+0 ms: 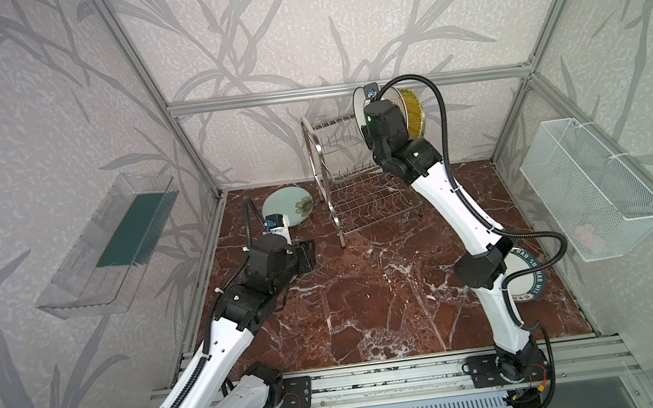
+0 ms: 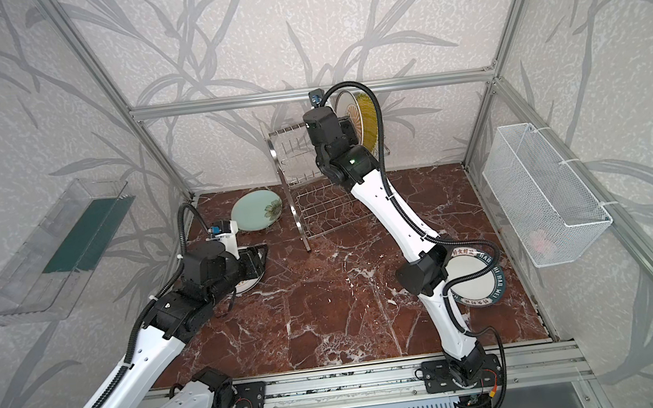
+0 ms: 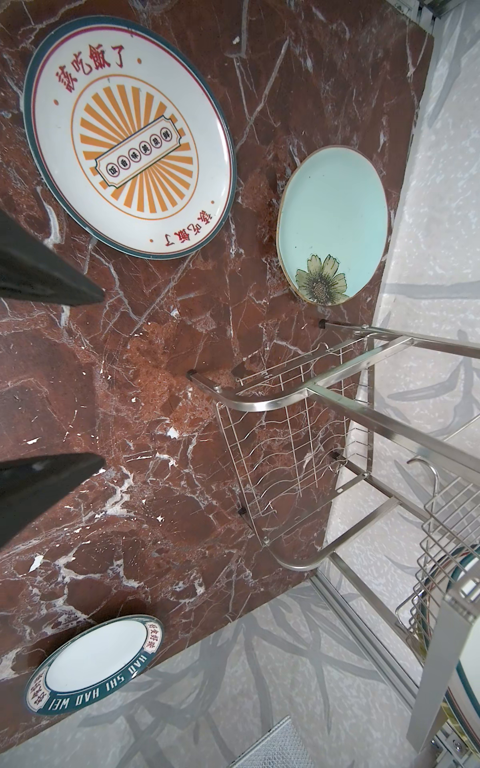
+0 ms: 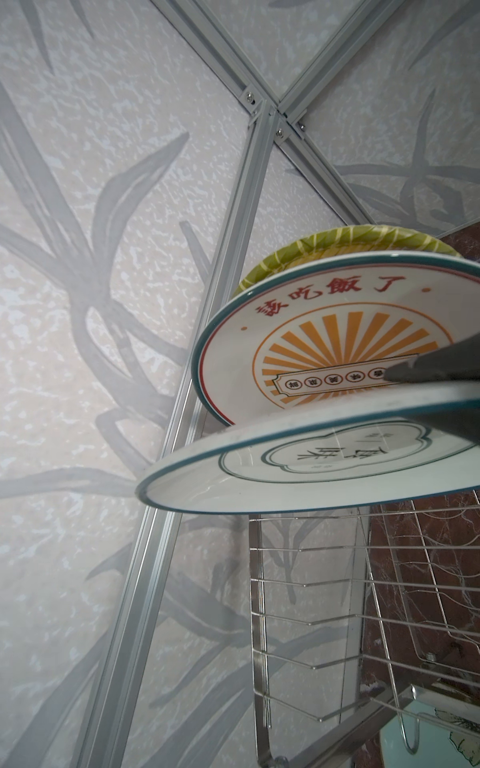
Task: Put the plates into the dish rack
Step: 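Lower the cloud-emblem plate into the upper tier slot beside the sunburst plate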
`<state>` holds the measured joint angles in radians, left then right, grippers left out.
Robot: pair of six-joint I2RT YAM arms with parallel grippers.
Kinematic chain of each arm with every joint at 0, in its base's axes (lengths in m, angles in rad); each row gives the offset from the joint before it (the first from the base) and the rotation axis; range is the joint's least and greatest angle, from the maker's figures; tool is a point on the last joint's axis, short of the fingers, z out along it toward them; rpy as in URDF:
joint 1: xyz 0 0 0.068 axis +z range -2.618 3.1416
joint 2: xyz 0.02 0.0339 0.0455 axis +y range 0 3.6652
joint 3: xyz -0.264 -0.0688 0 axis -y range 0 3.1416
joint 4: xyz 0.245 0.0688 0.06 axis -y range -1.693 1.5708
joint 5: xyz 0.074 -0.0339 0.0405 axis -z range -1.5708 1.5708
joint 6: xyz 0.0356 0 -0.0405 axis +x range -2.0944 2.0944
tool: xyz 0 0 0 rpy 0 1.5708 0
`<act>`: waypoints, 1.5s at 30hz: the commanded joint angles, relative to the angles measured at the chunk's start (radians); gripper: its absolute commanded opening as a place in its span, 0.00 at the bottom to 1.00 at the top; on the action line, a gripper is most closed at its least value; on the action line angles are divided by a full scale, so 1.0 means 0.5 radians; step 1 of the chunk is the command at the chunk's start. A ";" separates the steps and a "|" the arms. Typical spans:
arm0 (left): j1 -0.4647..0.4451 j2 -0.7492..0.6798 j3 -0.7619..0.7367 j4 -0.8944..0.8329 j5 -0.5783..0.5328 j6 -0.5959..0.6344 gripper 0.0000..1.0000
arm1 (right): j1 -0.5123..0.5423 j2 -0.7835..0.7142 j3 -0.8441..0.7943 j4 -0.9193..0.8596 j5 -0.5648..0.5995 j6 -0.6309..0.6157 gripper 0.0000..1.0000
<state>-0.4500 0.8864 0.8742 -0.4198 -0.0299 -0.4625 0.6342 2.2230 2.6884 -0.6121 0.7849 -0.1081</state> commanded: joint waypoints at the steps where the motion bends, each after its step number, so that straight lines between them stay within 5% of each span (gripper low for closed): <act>1: 0.006 -0.009 -0.026 -0.044 -0.034 0.026 0.55 | -0.018 0.004 0.087 0.080 0.033 0.065 0.00; 45: 0.012 -0.027 -0.056 -0.041 -0.032 0.017 0.55 | -0.070 0.098 0.078 -0.199 -0.317 0.141 0.00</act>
<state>-0.4496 0.8860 0.8474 -0.4286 -0.0338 -0.4625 0.6025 2.2620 2.7201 -0.6449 0.6895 -0.0479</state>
